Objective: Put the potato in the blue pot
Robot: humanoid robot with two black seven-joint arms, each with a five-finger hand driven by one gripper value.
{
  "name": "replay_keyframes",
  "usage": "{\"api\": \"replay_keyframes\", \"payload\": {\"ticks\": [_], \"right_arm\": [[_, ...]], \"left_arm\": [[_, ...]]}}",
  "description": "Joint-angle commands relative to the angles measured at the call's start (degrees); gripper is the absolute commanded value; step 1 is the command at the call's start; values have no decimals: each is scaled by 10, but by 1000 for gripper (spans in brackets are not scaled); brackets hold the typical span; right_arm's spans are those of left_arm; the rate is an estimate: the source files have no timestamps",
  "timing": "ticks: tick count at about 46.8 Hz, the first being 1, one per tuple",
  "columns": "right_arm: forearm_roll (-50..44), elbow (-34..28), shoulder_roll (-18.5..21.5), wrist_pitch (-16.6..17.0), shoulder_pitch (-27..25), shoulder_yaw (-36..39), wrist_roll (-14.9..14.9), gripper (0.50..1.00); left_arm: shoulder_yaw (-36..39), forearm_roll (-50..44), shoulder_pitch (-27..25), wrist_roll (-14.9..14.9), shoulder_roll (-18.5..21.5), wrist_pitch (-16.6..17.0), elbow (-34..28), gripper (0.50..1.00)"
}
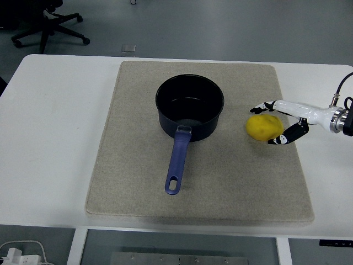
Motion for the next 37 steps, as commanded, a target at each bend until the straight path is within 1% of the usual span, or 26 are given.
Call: {"api": "replay_keyframes", "payload": {"ticks": [1,2,6,12,21,24,25,34,37], "right_arm": [[0,0,0,0,0,-1,0,828],[0,0,0,0,0,-2,0,807],[0,0,0,-2,3,-7,0,764],[-1,0,1,-5,4,-9,0,719],[-2,-1,0,-5,7,-14,4,578],[-4,-1,0,-5,6,-14,4,507],[-4,-1,1,-5,5,-14,4,500],[-5,-1,0,-4,7,-15,6,500],[-8,-1,0,0,7,-15,12,500]], "left_arm": [[0,0,0,0,0,0,0,994],[0,0,0,0,0,1,0,996],[0,0,0,0,0,0,0,994],[0,0,0,0,0,0,0,994],[0,0,0,0,0,0,0,994],[0,0,0,0,0,0,0,994],[0,0,0,0,0,0,0,994],[-1,0,0,0,0,0,0,994],[0,0,0,0,0,0,0,994]]}}
